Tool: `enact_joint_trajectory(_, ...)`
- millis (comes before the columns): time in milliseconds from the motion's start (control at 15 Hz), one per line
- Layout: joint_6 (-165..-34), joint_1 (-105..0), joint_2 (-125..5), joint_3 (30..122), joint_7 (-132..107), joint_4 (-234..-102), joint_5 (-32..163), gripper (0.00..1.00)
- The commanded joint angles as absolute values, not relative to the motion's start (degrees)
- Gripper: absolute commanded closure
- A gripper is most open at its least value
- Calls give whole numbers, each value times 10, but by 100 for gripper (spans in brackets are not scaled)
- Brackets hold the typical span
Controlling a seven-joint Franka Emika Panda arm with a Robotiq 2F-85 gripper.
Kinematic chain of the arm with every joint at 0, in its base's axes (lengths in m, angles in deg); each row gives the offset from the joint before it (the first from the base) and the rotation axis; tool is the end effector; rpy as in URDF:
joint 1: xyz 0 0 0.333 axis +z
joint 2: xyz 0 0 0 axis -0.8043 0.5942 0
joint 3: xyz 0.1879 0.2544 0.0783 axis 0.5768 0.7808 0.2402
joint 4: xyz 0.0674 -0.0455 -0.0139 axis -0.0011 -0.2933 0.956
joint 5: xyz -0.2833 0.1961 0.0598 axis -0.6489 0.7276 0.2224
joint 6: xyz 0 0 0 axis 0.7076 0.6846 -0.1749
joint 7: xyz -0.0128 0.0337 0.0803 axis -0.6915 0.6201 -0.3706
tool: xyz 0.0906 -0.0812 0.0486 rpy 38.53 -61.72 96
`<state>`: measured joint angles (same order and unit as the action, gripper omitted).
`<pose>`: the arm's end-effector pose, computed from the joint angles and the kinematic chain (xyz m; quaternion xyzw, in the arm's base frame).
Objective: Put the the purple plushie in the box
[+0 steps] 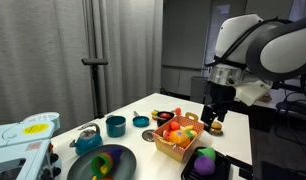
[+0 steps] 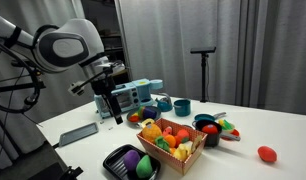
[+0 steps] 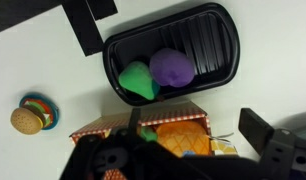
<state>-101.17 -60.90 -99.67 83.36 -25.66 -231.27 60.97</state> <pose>0.3497 -0.0287 0.3745 0.9866 -0.1480 0.0434 0.0530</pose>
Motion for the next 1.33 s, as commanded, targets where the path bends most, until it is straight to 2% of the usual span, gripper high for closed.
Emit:
enact_joint_trajectory(0,-1017,-630,-976,822,-246,-2324,578,0)
enact_joint_trajectory(467,-1132,-654,-863,793,-251,-2336,538,0)
enact_joint_trajectory(933,-1189,-636,-750,761,-228,-2318,565,0)
enact_joint_trajectory(1267,-1253,-606,-697,771,-235,-2304,586,0)
